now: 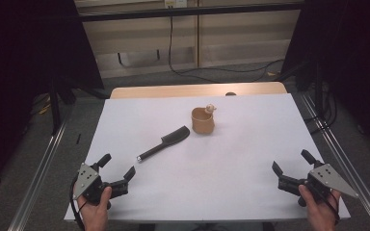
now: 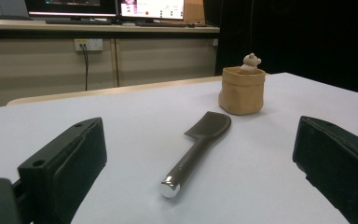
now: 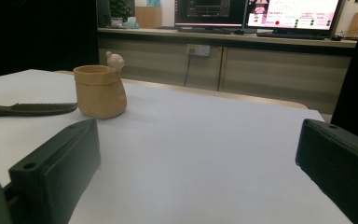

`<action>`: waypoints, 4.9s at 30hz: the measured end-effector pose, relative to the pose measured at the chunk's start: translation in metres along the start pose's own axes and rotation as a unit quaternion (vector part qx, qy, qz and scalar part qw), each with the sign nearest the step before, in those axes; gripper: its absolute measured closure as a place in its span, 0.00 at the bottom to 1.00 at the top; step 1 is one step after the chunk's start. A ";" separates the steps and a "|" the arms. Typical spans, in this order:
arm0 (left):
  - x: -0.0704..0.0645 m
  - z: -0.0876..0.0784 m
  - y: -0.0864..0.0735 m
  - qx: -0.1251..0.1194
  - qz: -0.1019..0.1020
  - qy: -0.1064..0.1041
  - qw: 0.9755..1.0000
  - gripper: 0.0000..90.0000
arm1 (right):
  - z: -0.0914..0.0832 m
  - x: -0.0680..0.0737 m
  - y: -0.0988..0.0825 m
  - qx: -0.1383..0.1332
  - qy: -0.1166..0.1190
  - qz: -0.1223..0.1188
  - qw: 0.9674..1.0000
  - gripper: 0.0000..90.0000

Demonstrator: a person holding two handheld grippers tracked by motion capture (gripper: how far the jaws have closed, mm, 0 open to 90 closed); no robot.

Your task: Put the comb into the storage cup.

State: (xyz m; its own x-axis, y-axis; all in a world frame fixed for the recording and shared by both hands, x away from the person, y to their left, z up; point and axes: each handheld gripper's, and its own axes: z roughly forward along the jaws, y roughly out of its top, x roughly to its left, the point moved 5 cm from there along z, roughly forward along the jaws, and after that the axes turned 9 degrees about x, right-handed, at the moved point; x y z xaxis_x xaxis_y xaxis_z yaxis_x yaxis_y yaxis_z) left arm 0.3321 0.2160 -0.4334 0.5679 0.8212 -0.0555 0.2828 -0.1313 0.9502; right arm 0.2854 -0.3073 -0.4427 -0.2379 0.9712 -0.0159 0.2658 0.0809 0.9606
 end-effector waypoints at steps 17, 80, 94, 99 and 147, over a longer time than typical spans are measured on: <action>-0.002 0.010 0.003 0.018 0.003 -0.026 1.000 0.05 | 0.002 0.001 -0.001 0.004 0.005 0.001 1.000 0.00; 0.009 0.079 0.068 -0.014 0.025 -0.056 0.998 0.03 | 0.001 0.004 0.000 0.002 0.009 -0.007 1.000 0.00; 0.005 0.104 0.085 -0.014 0.044 -0.068 0.997 0.03 | 0.003 0.005 -0.001 0.004 0.014 -0.005 1.000 0.00; 0.003 0.111 0.088 -0.019 0.013 -0.089 0.996 0.03 | 0.002 0.006 -0.001 0.005 0.015 -0.006 1.000 0.00; 0.012 0.141 0.049 0.312 0.109 -0.161 0.930 0.05 | 0.004 0.007 -0.002 0.010 0.023 -0.017 1.000 0.00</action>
State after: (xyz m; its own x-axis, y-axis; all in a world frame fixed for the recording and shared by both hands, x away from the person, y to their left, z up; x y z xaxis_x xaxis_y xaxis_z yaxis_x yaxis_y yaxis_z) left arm 0.4616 0.1411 -0.4303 0.8378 0.5418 -0.0671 0.4703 -0.6538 0.5927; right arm 0.2870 -0.2998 -0.4454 -0.2898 0.9565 -0.0346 0.2748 0.1178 0.9543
